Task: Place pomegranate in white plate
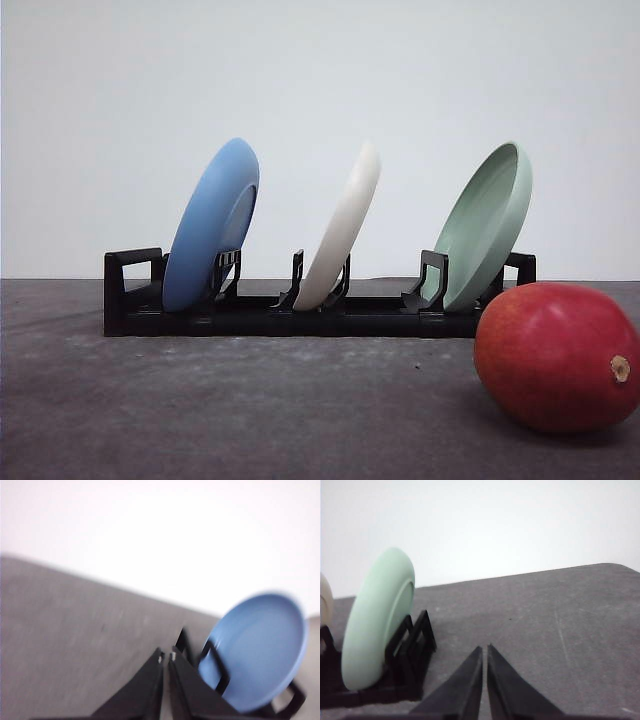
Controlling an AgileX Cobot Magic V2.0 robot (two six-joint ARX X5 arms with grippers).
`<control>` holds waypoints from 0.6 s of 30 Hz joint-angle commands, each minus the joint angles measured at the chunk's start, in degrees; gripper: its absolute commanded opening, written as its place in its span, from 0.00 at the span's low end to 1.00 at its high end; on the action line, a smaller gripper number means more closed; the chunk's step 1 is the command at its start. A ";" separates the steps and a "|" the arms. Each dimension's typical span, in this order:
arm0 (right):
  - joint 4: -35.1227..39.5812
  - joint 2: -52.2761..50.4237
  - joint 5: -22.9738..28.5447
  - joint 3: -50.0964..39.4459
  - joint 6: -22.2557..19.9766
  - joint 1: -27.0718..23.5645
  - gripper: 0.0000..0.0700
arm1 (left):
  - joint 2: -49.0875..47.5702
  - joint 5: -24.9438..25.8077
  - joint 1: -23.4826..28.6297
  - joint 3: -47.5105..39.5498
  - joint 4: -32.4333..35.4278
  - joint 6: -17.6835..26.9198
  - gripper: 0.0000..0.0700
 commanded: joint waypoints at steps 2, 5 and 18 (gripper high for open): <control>-0.77 -0.02 0.30 3.05 4.58 -0.11 0.01 | -0.02 -0.35 -0.04 1.86 0.93 -1.33 0.00; -6.13 0.05 0.17 7.92 7.57 -0.11 0.01 | 0.37 -1.19 -0.04 6.50 -4.95 -1.33 0.00; -33.43 12.51 -7.05 30.92 4.46 -0.04 0.01 | 18.96 0.49 -0.04 32.33 -33.34 3.45 0.00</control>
